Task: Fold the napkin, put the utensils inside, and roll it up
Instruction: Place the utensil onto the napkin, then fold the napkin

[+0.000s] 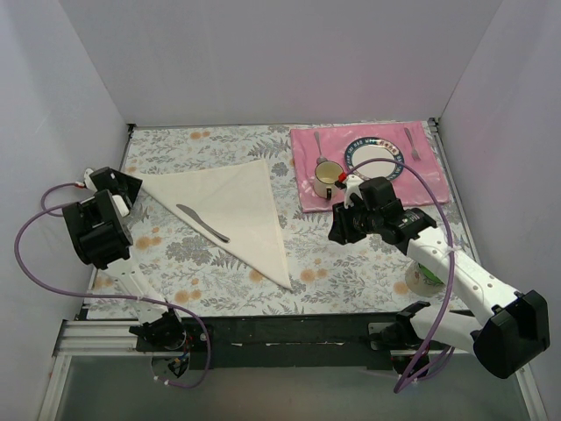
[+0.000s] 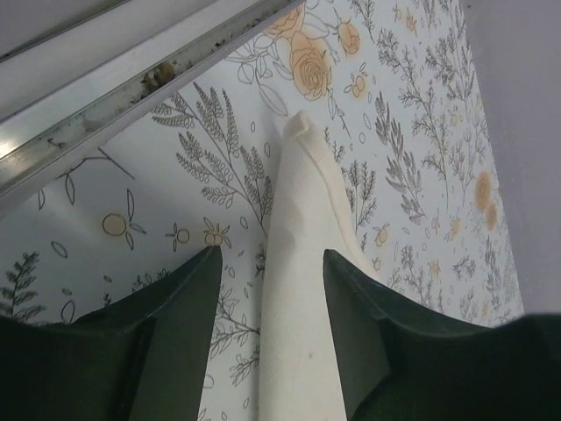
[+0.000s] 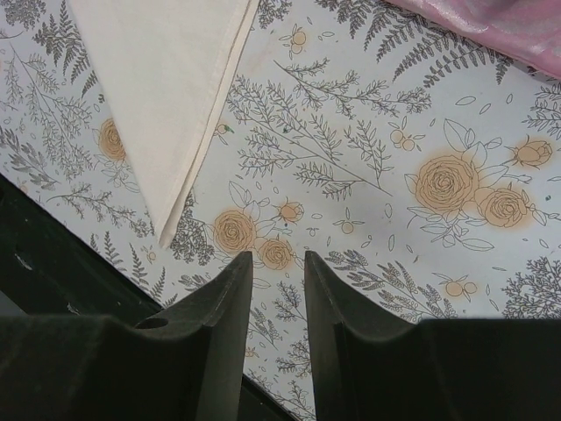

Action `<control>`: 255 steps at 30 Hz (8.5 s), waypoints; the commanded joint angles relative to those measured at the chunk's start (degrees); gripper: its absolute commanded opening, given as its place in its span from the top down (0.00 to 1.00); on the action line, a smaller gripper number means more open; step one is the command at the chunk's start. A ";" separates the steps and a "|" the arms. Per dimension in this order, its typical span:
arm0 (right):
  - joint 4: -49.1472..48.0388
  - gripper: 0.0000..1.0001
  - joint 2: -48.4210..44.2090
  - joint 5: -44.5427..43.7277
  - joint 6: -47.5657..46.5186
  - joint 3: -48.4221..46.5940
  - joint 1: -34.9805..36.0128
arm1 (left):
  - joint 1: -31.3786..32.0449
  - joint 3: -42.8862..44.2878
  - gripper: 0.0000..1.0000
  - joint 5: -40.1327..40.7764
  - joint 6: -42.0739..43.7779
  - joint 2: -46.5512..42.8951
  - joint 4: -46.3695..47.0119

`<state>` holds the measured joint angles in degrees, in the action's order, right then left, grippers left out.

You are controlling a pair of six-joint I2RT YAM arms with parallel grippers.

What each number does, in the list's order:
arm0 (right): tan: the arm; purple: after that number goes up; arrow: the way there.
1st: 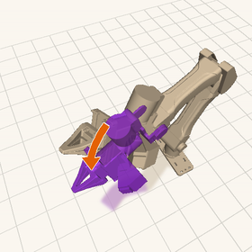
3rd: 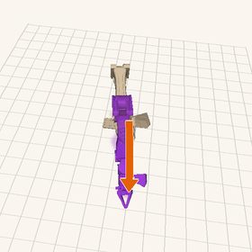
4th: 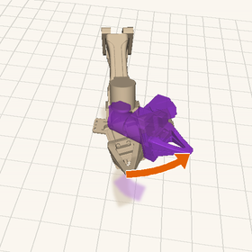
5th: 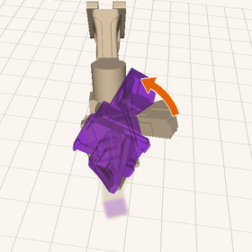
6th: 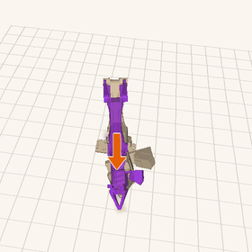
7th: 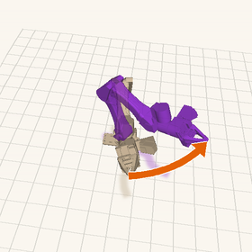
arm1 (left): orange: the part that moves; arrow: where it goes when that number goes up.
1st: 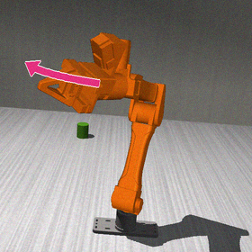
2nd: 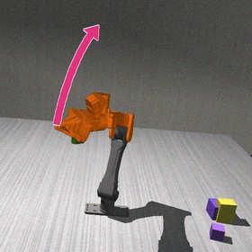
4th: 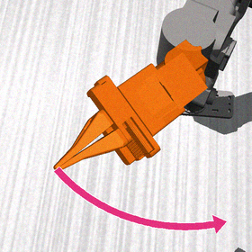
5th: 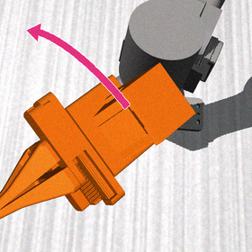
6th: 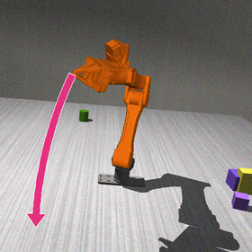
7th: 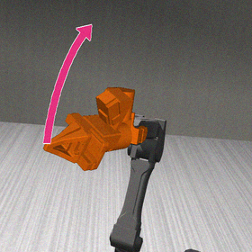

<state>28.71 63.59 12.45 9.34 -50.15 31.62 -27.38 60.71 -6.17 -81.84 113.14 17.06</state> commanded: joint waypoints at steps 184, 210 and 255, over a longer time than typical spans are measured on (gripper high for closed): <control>-6.21 0.54 10.06 5.49 0.68 -1.09 2.40 | 59.37 2.83 0.32 27.29 7.64 -41.23 -65.85; 0.82 0.49 5.05 -3.40 2.17 -0.30 -5.16 | 92.24 -10.61 0.49 4.24 33.06 -35.02 -38.77; -1.11 0.50 5.66 0.65 1.56 1.46 -5.34 | 88.48 -10.08 0.98 15.86 21.38 -32.18 -39.12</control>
<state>29.39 69.36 11.81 10.98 -48.80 26.59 64.49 48.71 10.46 -56.18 87.50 -21.80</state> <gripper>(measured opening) 0.505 0.043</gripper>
